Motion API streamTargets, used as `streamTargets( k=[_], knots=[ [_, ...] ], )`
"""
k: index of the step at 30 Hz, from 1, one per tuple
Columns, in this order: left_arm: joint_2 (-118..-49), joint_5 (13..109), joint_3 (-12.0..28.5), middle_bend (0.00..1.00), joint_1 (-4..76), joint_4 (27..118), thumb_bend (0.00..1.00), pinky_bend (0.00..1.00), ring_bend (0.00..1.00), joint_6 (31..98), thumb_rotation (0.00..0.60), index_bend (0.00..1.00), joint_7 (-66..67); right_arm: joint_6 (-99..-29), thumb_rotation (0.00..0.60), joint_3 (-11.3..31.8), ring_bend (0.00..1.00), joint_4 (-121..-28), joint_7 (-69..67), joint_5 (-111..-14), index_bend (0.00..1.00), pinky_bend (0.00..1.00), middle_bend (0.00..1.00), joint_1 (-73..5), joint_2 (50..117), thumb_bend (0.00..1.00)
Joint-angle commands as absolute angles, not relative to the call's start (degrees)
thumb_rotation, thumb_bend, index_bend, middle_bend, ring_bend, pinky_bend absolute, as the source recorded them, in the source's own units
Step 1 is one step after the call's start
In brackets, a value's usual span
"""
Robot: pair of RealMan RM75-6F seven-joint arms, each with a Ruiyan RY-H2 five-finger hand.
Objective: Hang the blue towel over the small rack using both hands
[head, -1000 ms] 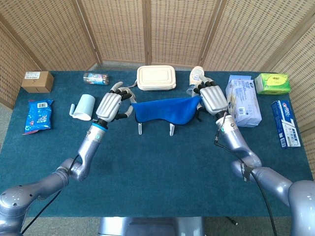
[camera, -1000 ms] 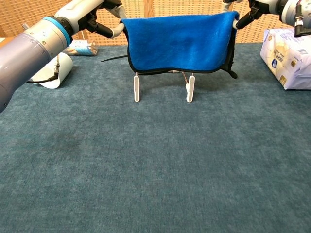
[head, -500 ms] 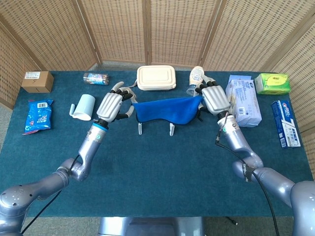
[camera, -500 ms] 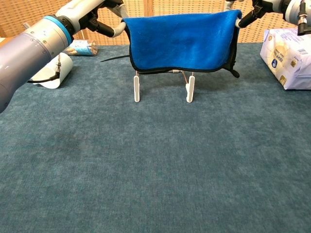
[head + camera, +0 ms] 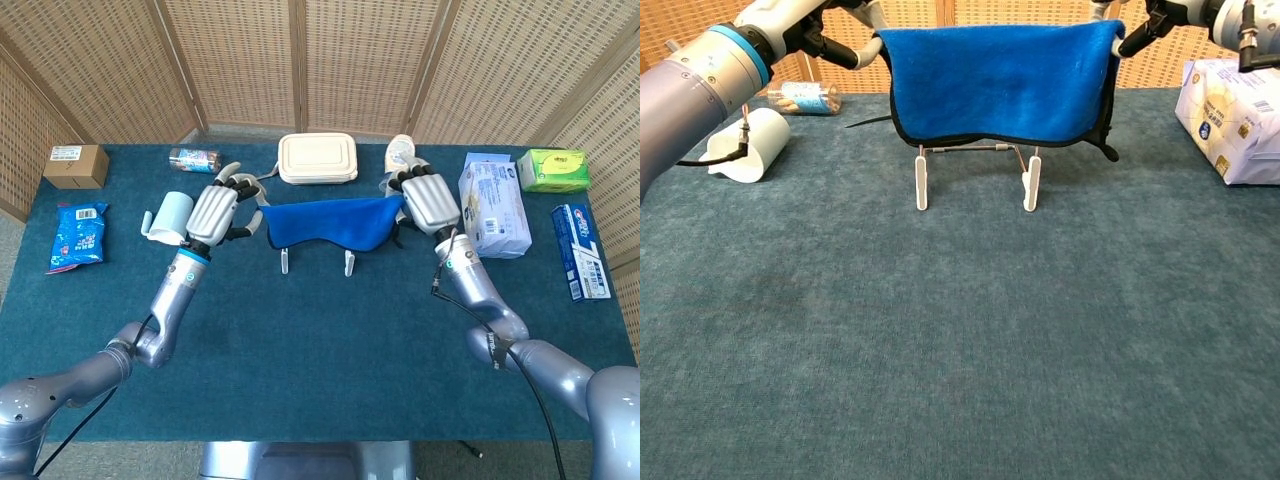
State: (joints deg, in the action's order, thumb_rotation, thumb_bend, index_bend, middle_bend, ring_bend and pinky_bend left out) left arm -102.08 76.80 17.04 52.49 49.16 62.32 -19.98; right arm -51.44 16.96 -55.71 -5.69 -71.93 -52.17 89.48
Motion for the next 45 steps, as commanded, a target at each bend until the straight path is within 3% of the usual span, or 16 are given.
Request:
streamTargets(
  k=[1,45],
  knots=[
    [-102.1,76.8,16.9,0.42,52.4,49.2,0.58,0.09,0.28,62.3,0.6,0.81,-20.0,-51.4,0.6,16.9,0.08,-55.8,-5.6,-71.9,0.76,0.17,0.36,-52.1,89.6,0.5],
    [-101.0,77.0,16.8,0.42,51.2,50.9,0.58,0.09,0.28,63.2,0.6,0.81,-20.0,-52.3,0.6,16.8,0.08,-58.6,-3.8,-71.6,0.75,0.17,0.36,-51.3,88.7,0.5]
  ],
)
